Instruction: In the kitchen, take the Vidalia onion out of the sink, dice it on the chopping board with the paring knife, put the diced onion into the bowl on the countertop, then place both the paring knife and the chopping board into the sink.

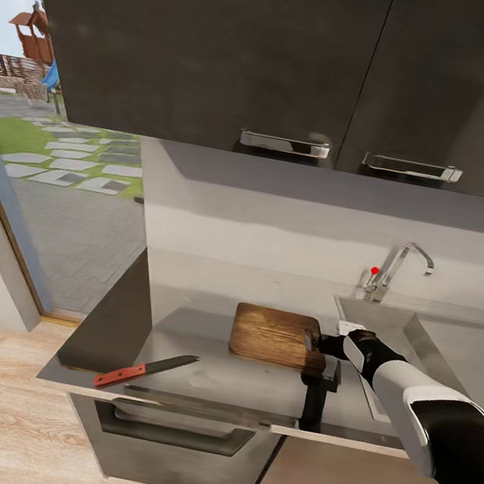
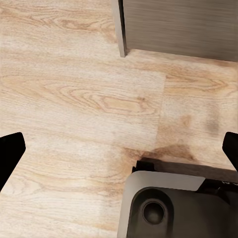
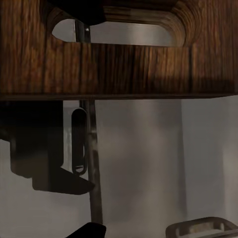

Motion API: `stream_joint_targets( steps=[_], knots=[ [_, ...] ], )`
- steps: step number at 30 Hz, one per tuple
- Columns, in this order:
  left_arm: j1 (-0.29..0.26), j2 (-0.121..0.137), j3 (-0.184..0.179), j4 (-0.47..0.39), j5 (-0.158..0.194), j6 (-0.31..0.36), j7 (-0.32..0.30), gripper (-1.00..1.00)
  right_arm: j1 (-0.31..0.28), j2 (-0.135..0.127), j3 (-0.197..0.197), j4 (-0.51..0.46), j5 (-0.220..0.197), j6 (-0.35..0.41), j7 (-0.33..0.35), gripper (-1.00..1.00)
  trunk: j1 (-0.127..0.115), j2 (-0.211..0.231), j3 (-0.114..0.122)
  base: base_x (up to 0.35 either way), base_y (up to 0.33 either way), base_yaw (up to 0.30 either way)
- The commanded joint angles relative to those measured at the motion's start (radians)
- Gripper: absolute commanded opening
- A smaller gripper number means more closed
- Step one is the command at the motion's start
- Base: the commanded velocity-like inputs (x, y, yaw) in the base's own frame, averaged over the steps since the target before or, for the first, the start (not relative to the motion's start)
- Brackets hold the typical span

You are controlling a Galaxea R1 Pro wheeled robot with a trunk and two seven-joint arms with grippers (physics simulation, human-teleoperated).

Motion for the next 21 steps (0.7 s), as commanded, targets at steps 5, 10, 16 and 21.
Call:
stream_joint_targets(
  steps=[5, 10, 16, 21],
  knots=[
    [0.0, 0.0, 0.001, -0.001, 0.0, -0.001, 0.0, 1.0, -0.001, 0.0, 0.009, -0.002, -0.008, 0.005, 0.003, 1.0, 0.001, -0.002, -0.002, 0.0, 0.0, 0.0],
    [0.0, 0.0, 0.001, -0.001, 0.0, -0.001, 0.0, 1.0, -0.001, 0.001, 0.009, -0.004, -0.011, 0.005, 0.003, 1.0, 0.001, -0.002, -0.002, 0.0, 0.0, 0.0],
    [0.0, 0.0, 0.001, -0.001, 0.0, -0.001, 0.0, 1.0, -0.001, 0.001, 0.009, -0.017, -0.012, 0.005, 0.003, 1.0, 0.001, -0.002, -0.002, 0.0, 0.0, 0.0],
    [0.0, 0.0, 0.0, -0.002, 0.0, -0.002, 0.0, 1.0, -0.001, 0.0, 0.01, -0.034, -0.006, 0.004, 0.002, 1.0, 0.001, -0.002, -0.002, 0.0, 0.0, 0.0]
  ],
)
